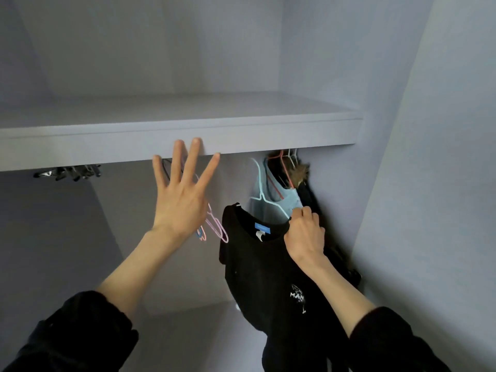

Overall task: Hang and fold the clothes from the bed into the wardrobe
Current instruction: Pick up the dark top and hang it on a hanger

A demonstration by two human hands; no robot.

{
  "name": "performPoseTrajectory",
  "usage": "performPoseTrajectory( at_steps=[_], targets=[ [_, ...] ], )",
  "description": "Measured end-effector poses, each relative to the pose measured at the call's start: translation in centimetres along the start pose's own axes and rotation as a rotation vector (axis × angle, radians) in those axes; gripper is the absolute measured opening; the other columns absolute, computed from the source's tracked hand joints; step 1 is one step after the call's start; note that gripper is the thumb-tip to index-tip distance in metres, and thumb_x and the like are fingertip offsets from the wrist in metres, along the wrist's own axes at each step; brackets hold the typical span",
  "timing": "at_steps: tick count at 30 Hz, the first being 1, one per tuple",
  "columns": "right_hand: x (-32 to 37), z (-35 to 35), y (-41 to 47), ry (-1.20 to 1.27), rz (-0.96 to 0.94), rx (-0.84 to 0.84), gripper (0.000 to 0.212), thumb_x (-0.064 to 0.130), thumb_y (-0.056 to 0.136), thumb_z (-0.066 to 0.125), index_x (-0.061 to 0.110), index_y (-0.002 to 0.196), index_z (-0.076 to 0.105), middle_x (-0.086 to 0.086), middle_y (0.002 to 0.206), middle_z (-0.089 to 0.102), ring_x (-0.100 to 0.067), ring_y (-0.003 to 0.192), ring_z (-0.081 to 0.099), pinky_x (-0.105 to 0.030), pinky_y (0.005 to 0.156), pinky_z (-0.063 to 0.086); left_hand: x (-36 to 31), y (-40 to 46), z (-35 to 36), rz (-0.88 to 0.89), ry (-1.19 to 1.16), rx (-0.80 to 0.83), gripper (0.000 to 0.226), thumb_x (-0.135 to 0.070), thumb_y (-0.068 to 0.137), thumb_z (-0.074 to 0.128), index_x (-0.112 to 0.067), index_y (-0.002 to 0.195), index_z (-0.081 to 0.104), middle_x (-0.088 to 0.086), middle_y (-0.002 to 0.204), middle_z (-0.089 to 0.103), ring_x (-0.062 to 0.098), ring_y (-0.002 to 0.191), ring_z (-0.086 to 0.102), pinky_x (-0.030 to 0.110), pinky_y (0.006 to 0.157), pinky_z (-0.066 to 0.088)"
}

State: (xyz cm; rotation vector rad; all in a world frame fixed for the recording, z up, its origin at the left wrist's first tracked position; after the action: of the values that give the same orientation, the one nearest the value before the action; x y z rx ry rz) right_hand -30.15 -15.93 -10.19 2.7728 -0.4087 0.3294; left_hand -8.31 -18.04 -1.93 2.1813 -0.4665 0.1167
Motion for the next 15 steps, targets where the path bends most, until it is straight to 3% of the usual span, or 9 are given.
performPoseTrajectory(
  at_steps=[8, 15],
  targets=[
    [3.3, 1.8, 6.4, 0.359, 0.155, -0.006, 0.046, 0.011, 0.088, 0.058, -0.003, 0.13, 0.044, -0.016, 0.138, 0.04, -0.032, 0.126, 0.041, -0.042, 0.098, 0.043, 0.4, 0.7, 1.5, 0.024, 0.116, -0.052, 0.104, 0.001, 0.06, 0.067, -0.022, 0.149, 0.018, 0.015, 0.155, 0.011, 0.046, 0.139, 0.007, 0.068, 0.105, 0.002],
    [5.6, 3.3, 11.3, 0.591, 0.309, -0.021, 0.044, 0.01, 0.091, 0.054, -0.005, 0.131, 0.042, -0.017, 0.139, 0.037, -0.037, 0.127, 0.037, -0.05, 0.095, 0.041, 0.2, 0.6, 1.2, 0.017, 0.126, -0.107, 0.103, -0.006, 0.064, 0.068, -0.025, 0.149, 0.013, 0.012, 0.155, 0.01, 0.043, 0.141, 0.009, 0.065, 0.106, 0.003]
  ],
)
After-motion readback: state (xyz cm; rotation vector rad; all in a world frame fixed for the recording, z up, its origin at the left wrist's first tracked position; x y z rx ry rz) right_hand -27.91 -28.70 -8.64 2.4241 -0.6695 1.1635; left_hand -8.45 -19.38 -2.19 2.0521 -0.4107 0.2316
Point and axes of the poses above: each hand's wrist, its own y-axis towards the middle knuckle, its own z-axis out of the palm, x = y × z, the point moved 5 cm from there along y, towards the middle knuckle
